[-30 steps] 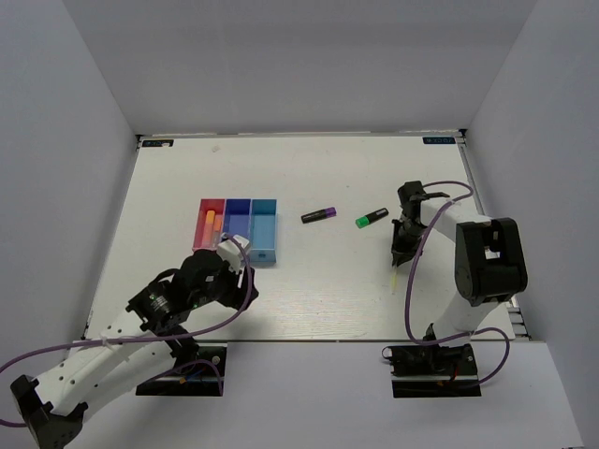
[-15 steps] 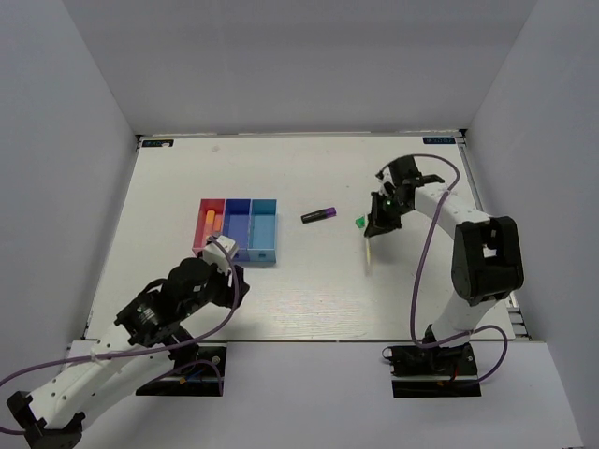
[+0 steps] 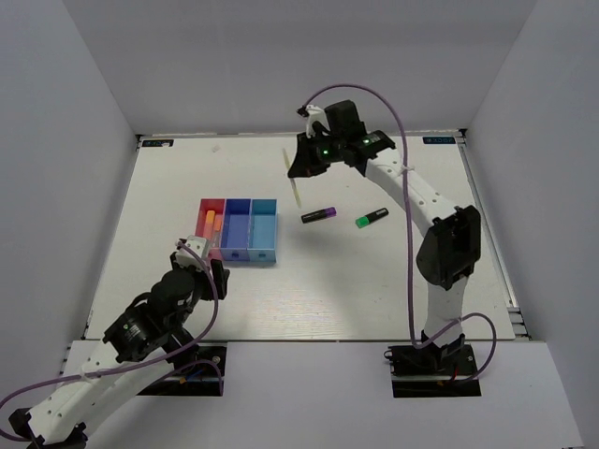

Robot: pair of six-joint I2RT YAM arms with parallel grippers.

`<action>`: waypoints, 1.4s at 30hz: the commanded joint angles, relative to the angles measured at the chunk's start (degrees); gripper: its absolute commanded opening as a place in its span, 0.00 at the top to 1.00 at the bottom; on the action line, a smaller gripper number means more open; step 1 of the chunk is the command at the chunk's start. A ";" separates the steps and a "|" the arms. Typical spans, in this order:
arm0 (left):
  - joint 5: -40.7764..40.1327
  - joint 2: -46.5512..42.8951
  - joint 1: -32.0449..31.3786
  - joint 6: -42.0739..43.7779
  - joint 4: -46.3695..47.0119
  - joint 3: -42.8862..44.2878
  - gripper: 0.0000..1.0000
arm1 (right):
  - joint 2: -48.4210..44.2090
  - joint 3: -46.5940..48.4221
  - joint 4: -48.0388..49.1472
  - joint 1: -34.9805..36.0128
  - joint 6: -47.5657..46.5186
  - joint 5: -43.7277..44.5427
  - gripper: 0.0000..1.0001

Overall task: Sort the stationery into containers
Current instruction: Place the stationery into the container

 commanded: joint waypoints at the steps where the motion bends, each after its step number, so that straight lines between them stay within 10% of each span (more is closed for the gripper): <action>1: -3.51 0.57 -0.29 -0.25 0.13 -0.10 0.27 | 3.16 1.38 5.00 3.23 1.69 -2.06 1.00; 28: -0.61 1.02 0.94 0.63 -0.14 0.25 0.27 | 22.77 9.11 31.39 14.75 11.27 4.00 1.00; 31: -0.79 0.23 0.94 0.37 0.04 0.08 0.27 | 23.47 9.20 33.24 15.19 8.56 4.44 0.90; 34: -0.35 0.05 1.02 0.36 -0.05 -0.01 0.27 | 23.21 7.89 32.54 15.19 5.49 3.21 0.59; 42: 0.27 0.14 0.94 0.36 0.13 -0.01 0.27 | 16.46 3.05 26.93 14.75 -1.29 3.64 0.50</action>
